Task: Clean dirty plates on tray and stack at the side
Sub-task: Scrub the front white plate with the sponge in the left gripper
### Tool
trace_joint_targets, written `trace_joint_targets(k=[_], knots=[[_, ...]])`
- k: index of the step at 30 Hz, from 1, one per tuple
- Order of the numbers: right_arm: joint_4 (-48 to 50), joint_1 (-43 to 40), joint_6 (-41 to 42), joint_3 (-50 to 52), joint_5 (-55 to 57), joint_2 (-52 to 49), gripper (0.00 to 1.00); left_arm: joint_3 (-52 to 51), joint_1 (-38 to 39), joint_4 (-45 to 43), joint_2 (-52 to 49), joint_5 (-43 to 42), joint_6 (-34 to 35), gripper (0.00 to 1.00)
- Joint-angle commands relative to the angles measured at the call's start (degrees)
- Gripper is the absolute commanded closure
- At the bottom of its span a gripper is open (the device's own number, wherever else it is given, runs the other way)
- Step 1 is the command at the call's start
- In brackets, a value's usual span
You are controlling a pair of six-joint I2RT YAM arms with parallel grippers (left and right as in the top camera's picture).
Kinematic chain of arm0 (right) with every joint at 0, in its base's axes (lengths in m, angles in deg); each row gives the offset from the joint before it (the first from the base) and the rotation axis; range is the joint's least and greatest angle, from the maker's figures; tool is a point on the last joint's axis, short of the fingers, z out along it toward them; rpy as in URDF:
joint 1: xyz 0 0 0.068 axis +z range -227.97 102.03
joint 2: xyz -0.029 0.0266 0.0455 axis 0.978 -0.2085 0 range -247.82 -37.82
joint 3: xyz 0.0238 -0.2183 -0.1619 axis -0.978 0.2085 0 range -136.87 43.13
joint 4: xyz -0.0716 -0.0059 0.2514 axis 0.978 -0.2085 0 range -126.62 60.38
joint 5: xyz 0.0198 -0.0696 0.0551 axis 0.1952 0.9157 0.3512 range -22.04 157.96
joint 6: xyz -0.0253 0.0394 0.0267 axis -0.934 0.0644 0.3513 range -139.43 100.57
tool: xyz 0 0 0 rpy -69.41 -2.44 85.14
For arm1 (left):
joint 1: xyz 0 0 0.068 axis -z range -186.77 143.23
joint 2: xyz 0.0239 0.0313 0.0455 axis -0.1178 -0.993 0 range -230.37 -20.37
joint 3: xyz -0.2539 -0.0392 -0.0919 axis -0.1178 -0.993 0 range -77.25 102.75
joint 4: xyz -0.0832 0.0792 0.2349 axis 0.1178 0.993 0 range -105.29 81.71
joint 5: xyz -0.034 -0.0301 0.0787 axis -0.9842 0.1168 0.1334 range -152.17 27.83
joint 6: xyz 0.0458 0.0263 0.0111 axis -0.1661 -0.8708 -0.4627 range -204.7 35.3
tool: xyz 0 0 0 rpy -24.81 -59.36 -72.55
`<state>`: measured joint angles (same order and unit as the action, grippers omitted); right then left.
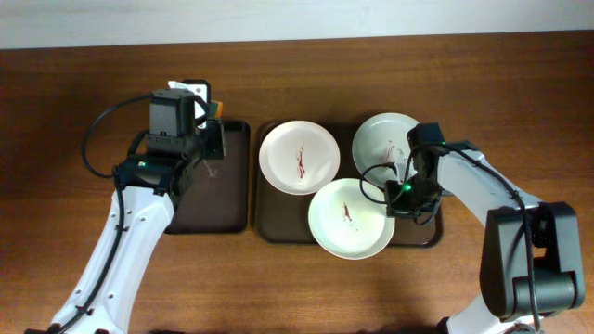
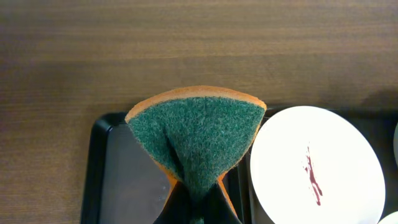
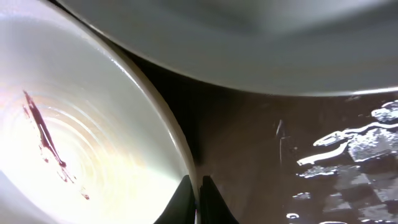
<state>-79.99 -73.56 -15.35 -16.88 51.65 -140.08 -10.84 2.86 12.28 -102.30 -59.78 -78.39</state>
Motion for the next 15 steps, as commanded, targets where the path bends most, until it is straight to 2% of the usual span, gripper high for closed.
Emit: trace_joint_targets(k=[1,15], knots=[[0.3,0.5,0.9,-1.1,2.0,0.7,0.96,0.8,0.0,-0.7,1.6,0.6,0.5,1.0],[0.1,0.5,0.9,-1.1,2.0,0.7,0.96,0.8,0.0,-1.3,1.7,0.6,0.5,1.0]])
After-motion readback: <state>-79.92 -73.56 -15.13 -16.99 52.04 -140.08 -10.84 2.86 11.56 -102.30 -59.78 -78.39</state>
